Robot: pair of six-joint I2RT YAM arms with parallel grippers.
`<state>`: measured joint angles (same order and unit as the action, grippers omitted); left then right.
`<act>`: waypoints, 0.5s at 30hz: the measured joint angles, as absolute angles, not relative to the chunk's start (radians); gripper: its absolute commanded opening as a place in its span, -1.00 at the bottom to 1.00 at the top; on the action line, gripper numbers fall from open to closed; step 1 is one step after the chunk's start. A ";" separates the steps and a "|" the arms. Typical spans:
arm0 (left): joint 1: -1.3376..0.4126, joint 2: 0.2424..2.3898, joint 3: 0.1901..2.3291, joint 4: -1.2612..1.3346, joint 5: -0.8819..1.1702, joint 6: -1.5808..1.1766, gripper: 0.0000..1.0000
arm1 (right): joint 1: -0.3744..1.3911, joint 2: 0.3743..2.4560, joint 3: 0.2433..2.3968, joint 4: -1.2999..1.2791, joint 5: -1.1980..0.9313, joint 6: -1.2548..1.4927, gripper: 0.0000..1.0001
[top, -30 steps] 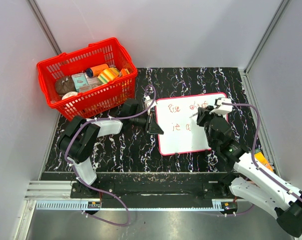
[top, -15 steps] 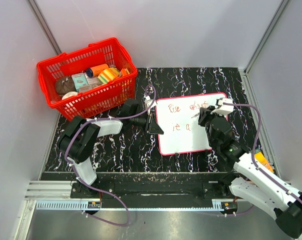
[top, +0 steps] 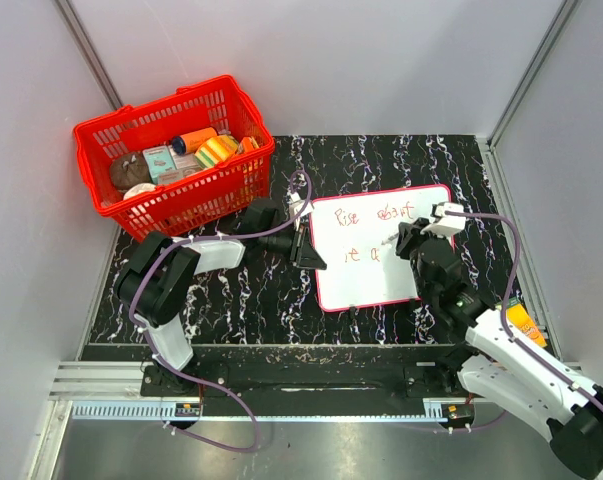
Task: Write a sentence on the whiteboard
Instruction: Write on the whiteboard with the whiteboard.
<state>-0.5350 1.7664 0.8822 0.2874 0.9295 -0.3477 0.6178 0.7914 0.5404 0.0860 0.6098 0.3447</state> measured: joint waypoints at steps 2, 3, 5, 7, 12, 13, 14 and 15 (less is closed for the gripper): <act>-0.535 1.766 0.882 0.287 0.930 -0.348 -1.00 | 0.618 0.780 0.532 0.078 0.606 0.352 -1.00; -0.535 1.766 0.882 0.287 0.930 -0.347 -1.00 | 0.617 0.774 0.528 0.074 0.603 0.357 -1.00; -0.535 1.766 0.882 0.286 0.930 -0.347 -1.00 | 0.617 0.760 0.520 0.061 0.595 0.364 -1.00; -0.535 1.766 0.882 0.286 0.930 -0.347 -1.00 | 0.617 0.749 0.513 0.053 0.588 0.368 -1.00; -0.536 1.766 0.882 0.286 0.930 -0.347 -1.00 | 0.617 0.721 0.500 0.006 0.577 0.384 -1.00; -0.536 1.766 0.882 0.286 0.930 -0.347 -1.00 | 0.617 0.714 0.496 0.000 0.574 0.389 -1.00; -0.536 1.766 0.882 0.286 0.930 -0.347 -1.00 | 0.617 0.709 0.494 -0.006 0.572 0.392 -1.00; -0.536 1.766 0.882 0.286 0.930 -0.347 -1.00 | 0.617 0.703 0.491 -0.012 0.570 0.396 -1.00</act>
<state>-0.5358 1.7664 0.8822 0.2859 0.9298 -0.3470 0.6167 0.7033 0.4908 -0.0124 0.5697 0.3962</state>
